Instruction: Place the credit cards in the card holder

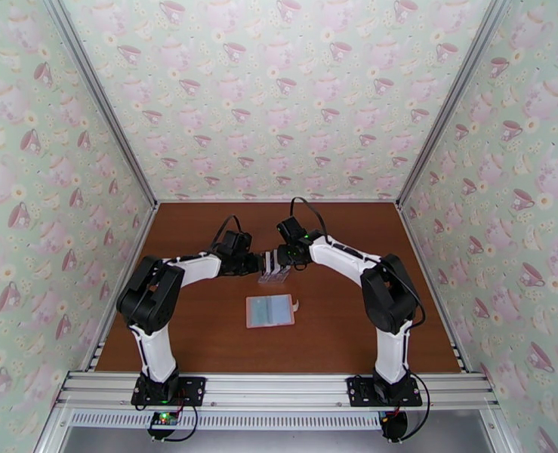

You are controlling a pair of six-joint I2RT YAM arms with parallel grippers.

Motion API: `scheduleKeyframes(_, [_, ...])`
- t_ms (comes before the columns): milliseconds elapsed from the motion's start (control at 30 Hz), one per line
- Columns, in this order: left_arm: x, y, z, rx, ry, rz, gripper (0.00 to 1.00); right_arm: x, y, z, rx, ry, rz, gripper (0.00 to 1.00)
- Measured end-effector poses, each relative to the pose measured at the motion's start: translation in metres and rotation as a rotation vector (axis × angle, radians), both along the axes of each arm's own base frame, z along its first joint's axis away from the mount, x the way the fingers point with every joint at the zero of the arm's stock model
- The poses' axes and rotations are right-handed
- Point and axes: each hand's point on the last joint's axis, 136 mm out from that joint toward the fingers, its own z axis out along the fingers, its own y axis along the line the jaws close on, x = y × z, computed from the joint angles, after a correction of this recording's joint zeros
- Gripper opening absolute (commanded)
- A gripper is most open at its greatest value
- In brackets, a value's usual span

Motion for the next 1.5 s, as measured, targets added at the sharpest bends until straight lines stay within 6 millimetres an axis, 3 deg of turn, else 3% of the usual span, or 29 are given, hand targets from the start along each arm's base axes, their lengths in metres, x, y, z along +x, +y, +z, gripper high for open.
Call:
scheduleKeyframes(433, [-0.001,-0.001,0.0,-0.004,0.004,-0.004,0.36,0.001,0.0,0.003,-0.008,-0.007,0.005,0.41])
scheduleKeyframes(600, [-0.001,-0.001,-0.001,-0.005,0.006,-0.006,0.36,0.001,0.0,0.003,-0.009,-0.007,0.008,0.49])
scheduleKeyframes(967, [-0.001,-0.002,0.0,-0.009,0.008,-0.009,0.36,0.008,0.005,0.012,0.003,-0.024,0.01,0.49])
scheduleKeyframes(1300, [-0.002,-0.002,-0.001,-0.011,0.01,-0.011,0.36,0.011,0.007,-0.006,-0.02,0.007,0.011,0.48])
scheduleKeyframes(1500, [-0.002,-0.003,-0.001,-0.011,0.01,-0.011,0.36,0.013,0.008,-0.006,-0.023,0.008,0.013,0.47])
